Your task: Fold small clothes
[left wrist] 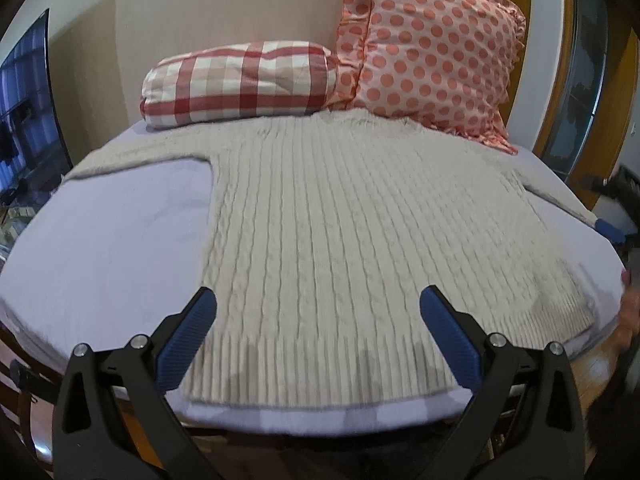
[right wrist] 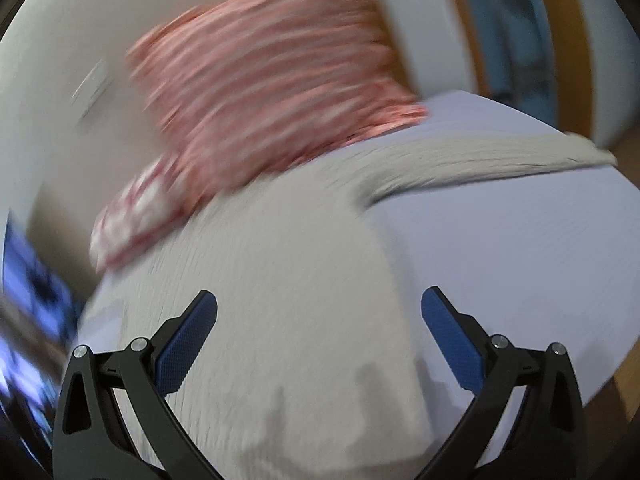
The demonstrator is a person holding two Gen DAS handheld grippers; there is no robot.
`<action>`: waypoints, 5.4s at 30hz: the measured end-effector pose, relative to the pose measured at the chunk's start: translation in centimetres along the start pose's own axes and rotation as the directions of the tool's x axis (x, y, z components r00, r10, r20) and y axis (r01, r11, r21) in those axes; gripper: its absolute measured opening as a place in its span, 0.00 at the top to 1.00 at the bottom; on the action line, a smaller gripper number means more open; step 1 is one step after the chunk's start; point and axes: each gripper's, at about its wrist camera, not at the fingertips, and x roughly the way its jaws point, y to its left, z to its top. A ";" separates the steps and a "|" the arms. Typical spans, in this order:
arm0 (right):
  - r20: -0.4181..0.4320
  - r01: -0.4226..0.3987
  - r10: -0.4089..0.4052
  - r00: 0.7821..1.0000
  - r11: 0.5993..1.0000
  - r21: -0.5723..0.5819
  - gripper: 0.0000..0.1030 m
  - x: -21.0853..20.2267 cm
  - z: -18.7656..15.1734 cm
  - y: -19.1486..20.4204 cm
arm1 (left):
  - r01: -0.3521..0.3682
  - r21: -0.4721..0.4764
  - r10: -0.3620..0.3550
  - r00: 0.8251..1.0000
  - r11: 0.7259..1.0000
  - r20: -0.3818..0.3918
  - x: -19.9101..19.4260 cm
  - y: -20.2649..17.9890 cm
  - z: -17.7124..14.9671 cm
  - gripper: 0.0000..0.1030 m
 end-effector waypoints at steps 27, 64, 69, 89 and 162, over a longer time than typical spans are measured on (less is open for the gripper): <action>0.095 0.127 -0.223 0.970 0.799 0.588 0.92 7.1 12.2 -20.8 | 0.016 -0.064 -0.018 0.999 0.998 -0.028 4.8 3.2 4.0 0.02; -0.358 -0.239 0.047 0.933 0.824 -0.513 0.91 23.7 -4.0 33.4 | -0.344 -0.462 0.305 0.939 0.817 -0.160 7.5 33.6 9.9 0.02; -0.449 -0.314 0.064 0.891 0.801 -0.510 0.43 23.2 -5.7 33.8 | -0.324 -0.514 0.282 0.946 0.794 -0.161 8.1 36.1 11.3 0.02; -0.511 -0.505 0.252 0.822 0.737 -0.450 0.33 17.4 -6.9 34.7 | -0.213 -0.779 0.062 0.974 0.589 -0.219 16.6 46.6 13.6 0.28; -0.470 -0.338 0.080 0.879 0.799 -0.497 0.68 27.1 0.8 34.3 | -0.282 0.384 0.254 0.959 0.879 0.124 15.2 2.8 9.7 0.32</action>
